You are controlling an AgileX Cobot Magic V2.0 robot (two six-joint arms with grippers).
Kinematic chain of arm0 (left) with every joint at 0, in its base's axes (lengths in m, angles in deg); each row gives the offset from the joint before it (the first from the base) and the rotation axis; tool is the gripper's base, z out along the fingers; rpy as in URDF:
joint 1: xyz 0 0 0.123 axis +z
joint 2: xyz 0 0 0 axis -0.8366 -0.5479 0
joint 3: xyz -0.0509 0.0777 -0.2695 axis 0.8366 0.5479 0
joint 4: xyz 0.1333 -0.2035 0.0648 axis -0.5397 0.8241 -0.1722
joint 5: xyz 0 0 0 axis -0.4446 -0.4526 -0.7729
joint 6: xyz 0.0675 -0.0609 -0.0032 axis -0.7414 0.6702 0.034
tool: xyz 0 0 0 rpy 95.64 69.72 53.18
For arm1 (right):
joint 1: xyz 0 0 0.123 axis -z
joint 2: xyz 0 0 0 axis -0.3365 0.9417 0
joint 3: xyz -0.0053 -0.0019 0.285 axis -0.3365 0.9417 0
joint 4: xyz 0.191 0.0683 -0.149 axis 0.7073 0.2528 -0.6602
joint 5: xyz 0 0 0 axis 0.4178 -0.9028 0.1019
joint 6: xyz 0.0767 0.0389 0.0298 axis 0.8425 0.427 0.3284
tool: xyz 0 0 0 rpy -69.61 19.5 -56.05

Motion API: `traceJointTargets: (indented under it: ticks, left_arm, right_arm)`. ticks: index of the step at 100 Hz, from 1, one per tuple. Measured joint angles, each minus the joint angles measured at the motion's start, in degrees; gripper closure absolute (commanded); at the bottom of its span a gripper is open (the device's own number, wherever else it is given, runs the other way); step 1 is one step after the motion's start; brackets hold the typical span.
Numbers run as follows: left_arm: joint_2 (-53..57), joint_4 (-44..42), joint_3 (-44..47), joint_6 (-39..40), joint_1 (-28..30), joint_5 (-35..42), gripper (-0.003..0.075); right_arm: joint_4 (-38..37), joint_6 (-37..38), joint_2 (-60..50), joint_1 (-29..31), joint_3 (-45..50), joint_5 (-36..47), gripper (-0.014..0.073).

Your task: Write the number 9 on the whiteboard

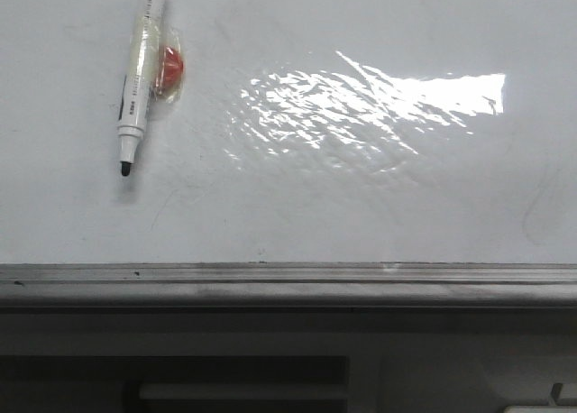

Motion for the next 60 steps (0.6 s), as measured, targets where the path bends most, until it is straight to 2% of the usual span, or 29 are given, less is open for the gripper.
traceJointTargets:
  ticks: [20, 52, 60]
  left_arm:
    - [0.00, 0.00, 0.00, 0.00, 0.00, 0.00, 0.0741]
    - [0.00, 0.00, 0.00, 0.00, 0.00, 0.00, 0.0741]
    - [0.00, 5.00, 0.04, 0.00, 0.00, 1.34, 0.0741]
  right_arm:
    - [-0.17, 0.00, 0.00, 0.00, 0.00, 0.00, 0.0635]
    - [-10.16, -0.12, -0.09, 0.00, 0.00, -0.24, 0.0635]
    - [-13.27, -0.12, -0.09, 0.00, 0.00, 1.09, 0.0635]
